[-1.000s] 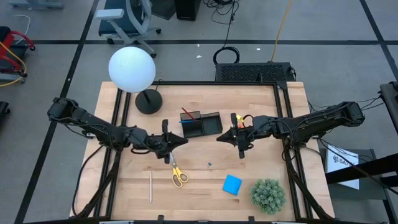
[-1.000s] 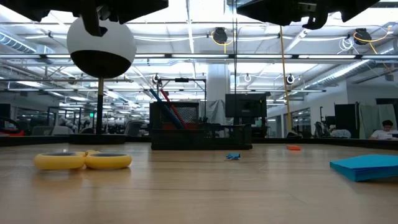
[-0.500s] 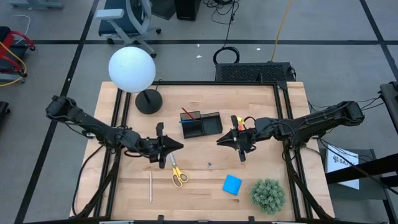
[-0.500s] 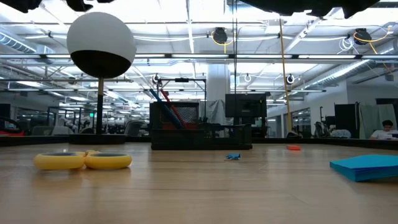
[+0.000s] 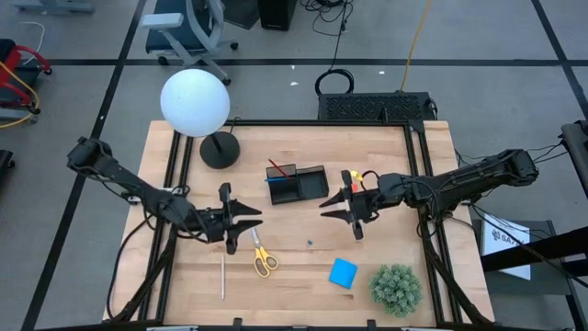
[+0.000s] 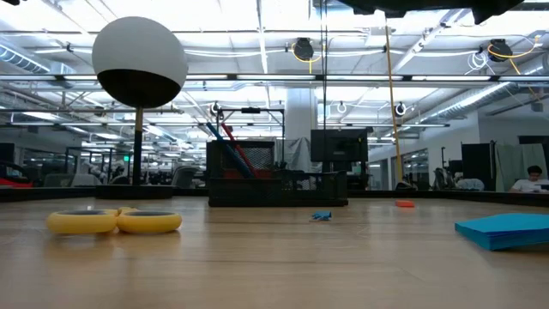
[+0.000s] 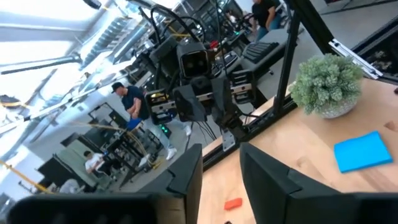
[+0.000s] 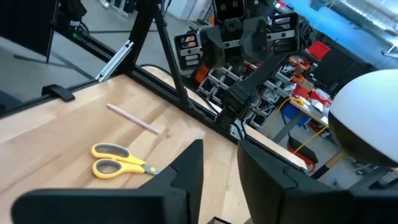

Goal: Pick and place office supplies into organizer
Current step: Put the blue binder clip into the desk organizer

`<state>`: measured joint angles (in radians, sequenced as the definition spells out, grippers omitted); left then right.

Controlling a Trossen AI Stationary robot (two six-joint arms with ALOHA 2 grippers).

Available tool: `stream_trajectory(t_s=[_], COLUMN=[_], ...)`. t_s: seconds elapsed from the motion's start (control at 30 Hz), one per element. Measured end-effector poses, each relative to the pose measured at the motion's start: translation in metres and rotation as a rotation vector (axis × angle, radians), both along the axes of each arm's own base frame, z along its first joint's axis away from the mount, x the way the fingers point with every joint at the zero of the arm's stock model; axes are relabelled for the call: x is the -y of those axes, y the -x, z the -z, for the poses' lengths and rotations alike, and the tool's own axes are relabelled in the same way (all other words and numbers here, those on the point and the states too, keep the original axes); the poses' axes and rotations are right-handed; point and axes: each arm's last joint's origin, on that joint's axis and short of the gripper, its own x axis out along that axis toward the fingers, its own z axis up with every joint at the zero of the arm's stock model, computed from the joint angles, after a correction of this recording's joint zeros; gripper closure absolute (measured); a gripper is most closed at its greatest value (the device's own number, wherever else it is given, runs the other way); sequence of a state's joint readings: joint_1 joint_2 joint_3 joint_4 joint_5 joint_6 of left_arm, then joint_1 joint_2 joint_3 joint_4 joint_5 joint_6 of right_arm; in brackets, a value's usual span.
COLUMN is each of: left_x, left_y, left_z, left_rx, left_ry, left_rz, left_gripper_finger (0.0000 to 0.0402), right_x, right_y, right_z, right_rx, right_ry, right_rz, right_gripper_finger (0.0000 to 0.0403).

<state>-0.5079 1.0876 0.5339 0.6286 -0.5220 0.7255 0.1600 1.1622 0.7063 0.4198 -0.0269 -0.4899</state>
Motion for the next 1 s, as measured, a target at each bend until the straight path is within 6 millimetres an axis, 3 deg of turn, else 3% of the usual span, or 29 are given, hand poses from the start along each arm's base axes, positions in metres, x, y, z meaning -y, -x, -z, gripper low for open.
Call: stream_trajectory(t_s=[0.27,0.53,1.0], left_x=[-0.001,0.001,0.007], left_y=[0.018,0.037,0.045], left_z=[-0.013,-0.026,-0.029], left_rx=[0.023,0.052,0.056], left_ry=[0.096,0.139,0.126], left_rz=[0.009,0.151,0.291], left_gripper_finger=[0.0277,0.0277,0.0277], right_x=[0.001,0.000,-0.006], right_y=[-0.001,-0.004,-0.011], right_z=[-0.003,-0.012,-0.030], right_rx=[-0.031,-0.083,-0.266], right_ry=[-0.065,-0.105,-0.146], right_rz=[0.038,0.047,0.054], right_gripper_finger=[0.0271,0.0251,0.0248])
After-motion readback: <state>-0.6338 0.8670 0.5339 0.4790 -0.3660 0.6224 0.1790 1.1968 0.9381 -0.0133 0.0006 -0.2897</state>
